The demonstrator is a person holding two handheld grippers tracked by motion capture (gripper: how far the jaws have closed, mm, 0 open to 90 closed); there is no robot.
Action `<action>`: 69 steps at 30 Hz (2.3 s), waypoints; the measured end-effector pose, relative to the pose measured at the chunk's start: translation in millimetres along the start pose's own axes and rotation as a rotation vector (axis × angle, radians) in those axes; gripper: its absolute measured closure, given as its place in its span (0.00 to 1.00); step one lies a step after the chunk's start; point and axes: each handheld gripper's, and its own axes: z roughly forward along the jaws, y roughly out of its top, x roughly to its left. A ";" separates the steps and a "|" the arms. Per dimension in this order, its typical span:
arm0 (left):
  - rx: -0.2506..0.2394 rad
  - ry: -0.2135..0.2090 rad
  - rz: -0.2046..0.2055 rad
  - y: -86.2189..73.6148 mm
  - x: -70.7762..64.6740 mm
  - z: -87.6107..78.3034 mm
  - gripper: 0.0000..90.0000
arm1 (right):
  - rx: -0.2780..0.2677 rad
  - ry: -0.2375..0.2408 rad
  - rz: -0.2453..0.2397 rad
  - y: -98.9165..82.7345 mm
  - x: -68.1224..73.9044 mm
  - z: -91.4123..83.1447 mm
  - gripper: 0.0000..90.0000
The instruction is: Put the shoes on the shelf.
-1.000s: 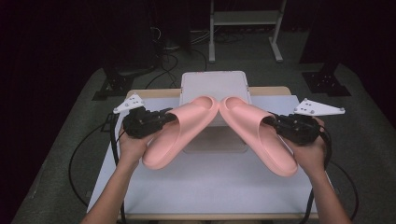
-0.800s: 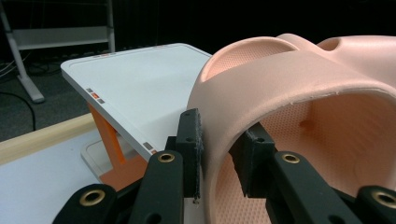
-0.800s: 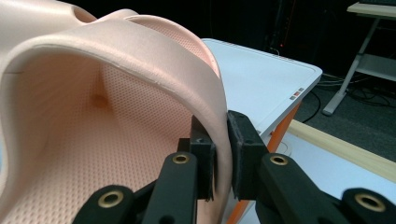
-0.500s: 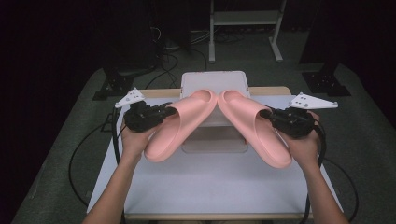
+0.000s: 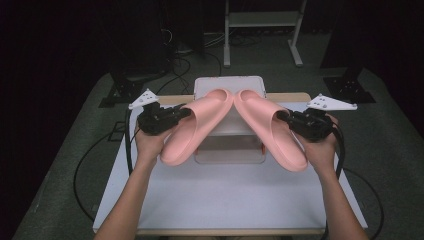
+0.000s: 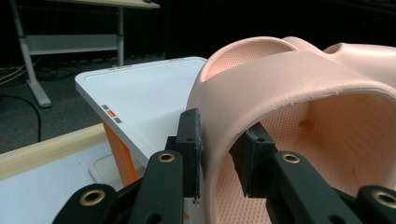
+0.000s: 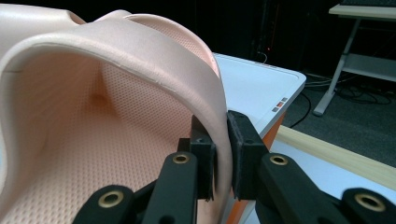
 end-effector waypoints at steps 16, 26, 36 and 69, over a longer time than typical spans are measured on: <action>0.012 0.043 -0.031 7.1 16.1 15.4 0.81 | 0.023 -0.029 0.029 9.6 -9.6 26.5 0.90; 0.022 0.063 -0.038 16.9 18.8 27.2 0.81 | 0.034 -0.055 0.058 16.4 -16.6 34.2 0.90; 0.037 0.072 -0.058 20.5 20.8 39.3 0.80 | 0.042 -0.081 0.073 18.6 -22.4 38.1 0.89; 0.056 0.104 -0.111 26.5 21.8 59.0 0.78 | 0.075 -0.115 0.090 26.0 -24.4 52.6 0.86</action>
